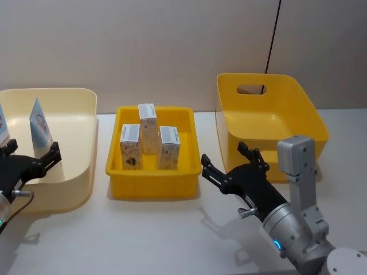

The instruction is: Bimanual collaborative sorting of washing and personal care products

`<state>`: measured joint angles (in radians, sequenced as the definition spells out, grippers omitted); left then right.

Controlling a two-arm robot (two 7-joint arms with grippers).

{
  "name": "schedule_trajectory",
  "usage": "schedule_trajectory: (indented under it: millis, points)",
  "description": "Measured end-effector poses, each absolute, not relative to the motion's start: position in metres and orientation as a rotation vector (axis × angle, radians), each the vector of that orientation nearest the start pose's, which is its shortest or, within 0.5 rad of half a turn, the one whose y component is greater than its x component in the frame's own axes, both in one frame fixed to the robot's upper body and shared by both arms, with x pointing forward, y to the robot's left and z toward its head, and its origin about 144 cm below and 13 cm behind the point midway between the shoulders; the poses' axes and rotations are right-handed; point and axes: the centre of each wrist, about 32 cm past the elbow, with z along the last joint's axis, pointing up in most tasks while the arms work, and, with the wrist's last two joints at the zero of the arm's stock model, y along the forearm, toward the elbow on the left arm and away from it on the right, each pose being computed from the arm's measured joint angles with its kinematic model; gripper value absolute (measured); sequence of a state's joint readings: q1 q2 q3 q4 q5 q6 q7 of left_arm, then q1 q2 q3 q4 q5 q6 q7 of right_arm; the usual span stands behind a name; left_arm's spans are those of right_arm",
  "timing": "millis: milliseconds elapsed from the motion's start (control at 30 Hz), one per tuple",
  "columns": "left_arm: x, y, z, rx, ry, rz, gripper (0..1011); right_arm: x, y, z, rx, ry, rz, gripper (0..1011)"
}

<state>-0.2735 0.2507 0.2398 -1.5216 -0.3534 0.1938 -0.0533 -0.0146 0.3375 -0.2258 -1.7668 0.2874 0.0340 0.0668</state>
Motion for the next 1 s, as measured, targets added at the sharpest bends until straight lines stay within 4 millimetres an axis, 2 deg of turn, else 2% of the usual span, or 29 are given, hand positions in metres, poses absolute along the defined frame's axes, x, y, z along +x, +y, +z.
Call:
schedule_trajectory:
  millis: [833, 1000]
  points:
    - [0.553, 0.216, 1.214, -0.024, 0.086, 1.251, 1000, 0.443, -0.237, 1.189, 0.026, -0.075, -1.229, 1001]
    - [0.555, 0.215, 1.214, -0.025, 0.088, 1.247, 919, 0.443, -0.237, 1.189, 0.026, -0.075, -1.229, 1001]
